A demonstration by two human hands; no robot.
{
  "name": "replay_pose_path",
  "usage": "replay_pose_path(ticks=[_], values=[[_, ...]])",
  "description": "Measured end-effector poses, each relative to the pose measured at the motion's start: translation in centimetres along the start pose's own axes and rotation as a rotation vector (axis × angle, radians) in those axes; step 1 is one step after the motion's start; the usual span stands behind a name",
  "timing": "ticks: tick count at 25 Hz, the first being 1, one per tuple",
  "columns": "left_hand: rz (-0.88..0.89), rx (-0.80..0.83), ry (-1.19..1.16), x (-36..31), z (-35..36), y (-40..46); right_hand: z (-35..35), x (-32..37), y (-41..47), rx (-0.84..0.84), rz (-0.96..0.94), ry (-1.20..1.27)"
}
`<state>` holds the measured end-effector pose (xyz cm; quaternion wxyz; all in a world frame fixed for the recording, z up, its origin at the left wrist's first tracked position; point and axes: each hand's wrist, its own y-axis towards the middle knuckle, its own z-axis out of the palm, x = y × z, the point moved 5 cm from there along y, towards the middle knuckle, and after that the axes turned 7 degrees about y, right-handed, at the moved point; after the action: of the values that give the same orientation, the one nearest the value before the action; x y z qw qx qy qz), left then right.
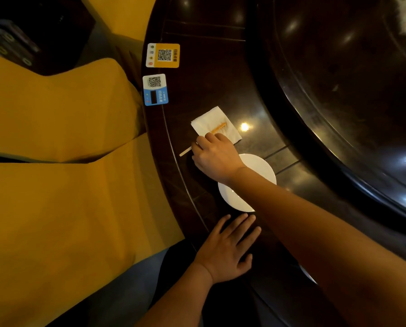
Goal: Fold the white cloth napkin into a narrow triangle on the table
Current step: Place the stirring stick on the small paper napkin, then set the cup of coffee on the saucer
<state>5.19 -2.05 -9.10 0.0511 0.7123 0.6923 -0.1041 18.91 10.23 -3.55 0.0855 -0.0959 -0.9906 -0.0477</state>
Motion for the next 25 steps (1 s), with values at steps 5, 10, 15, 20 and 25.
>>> replay_pose_path(ticks=[5,10,15,20,25], values=[[0.001,-0.046,0.003,-0.2,-0.4,0.1,-4.7,0.6,-6.3,-0.118,0.209,0.103],[0.001,-0.018,0.053,-0.2,-0.5,0.4,-7.7,1.1,-16.4,-0.187,0.519,0.119],[-0.006,-0.021,-0.01,-0.3,-1.1,0.2,-10.0,1.7,-25.2,-0.272,0.752,0.16],[-0.014,0.009,0.024,-0.2,-1.1,0.2,-8.1,0.0,-30.1,0.024,1.086,0.236],[-0.028,0.022,0.035,-0.1,-0.9,0.2,-7.2,-0.5,-30.3,0.184,1.136,0.358]])
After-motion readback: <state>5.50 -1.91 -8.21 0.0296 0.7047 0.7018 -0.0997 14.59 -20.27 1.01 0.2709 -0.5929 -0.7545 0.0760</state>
